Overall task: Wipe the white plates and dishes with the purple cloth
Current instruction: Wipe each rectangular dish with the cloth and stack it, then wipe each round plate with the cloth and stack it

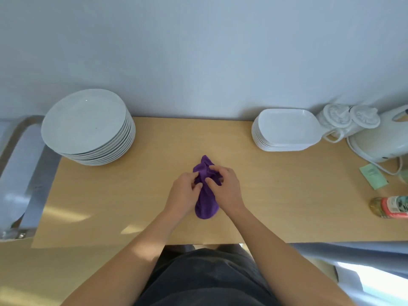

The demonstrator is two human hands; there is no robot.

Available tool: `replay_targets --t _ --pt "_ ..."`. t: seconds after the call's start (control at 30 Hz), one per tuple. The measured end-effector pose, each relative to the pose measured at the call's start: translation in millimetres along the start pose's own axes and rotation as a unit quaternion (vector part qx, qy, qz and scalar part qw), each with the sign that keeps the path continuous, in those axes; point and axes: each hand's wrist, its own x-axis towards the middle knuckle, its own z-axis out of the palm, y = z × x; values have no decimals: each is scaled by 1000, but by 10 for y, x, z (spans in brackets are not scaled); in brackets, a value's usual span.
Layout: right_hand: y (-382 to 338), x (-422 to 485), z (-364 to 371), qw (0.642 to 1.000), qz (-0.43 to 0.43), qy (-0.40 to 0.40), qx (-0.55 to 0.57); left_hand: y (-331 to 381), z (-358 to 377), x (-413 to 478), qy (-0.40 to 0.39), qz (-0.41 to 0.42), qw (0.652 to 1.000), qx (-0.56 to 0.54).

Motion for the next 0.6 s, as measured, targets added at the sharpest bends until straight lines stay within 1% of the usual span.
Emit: replay_targets --t 0.17,0.3,0.37,0.43,0.47,0.53,0.6 --pt "131 -83 -145 996 35 83 11 98 165 95 -51 30 998 -5" --pt "224 -118 -352 994 52 99 2 209 283 156 -94 40 995 -11" --pt "227 -117 -392 992 62 110 -28 261 295 187 -99 48 994 7" --pt "133 -117 -391 983 70 131 -104 299 235 184 -92 50 994 22" --pt "51 -111 -382 981 58 137 -127 301 184 180 -81 53 995 31" --pt "-139 -60 -324 985 -1 125 -123 281 33 176 -38 56 996 61" --pt "-331 3 -192 990 -63 92 -87 212 -179 166 25 57 993 99"
